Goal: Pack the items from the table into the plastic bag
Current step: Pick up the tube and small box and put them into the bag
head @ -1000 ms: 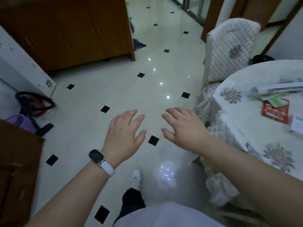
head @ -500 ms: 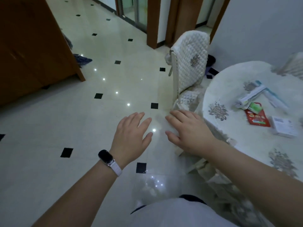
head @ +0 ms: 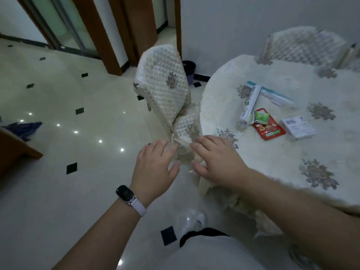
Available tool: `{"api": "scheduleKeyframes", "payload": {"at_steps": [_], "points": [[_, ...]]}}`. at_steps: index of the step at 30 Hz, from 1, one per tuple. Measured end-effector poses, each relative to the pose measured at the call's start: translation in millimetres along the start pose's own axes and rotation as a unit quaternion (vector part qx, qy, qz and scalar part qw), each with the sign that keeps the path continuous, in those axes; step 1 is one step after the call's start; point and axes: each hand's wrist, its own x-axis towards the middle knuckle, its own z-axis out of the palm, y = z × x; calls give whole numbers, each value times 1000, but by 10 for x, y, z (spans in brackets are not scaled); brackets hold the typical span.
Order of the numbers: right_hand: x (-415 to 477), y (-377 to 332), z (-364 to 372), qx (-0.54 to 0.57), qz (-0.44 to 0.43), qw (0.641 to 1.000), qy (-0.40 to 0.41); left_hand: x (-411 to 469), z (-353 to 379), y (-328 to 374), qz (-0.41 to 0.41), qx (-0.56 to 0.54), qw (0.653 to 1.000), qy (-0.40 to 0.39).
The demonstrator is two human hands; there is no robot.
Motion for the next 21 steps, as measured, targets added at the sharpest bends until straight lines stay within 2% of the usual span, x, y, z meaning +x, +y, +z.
{"api": "scheduleKeyframes", "payload": {"at_steps": [4, 9, 17, 21], "points": [[267, 577, 30, 0, 53, 998, 24, 772, 154, 99, 47, -2, 999, -16], [441, 1247, 97, -8, 129, 992, 3, 1539, 402, 172, 115, -12, 993, -11], [153, 1917, 81, -51, 241, 969, 1, 2394, 950, 566, 240, -78, 967, -43], [-75, 2304, 30, -66, 299, 951, -32, 2856, 1327, 832, 291, -102, 948, -80]]}}
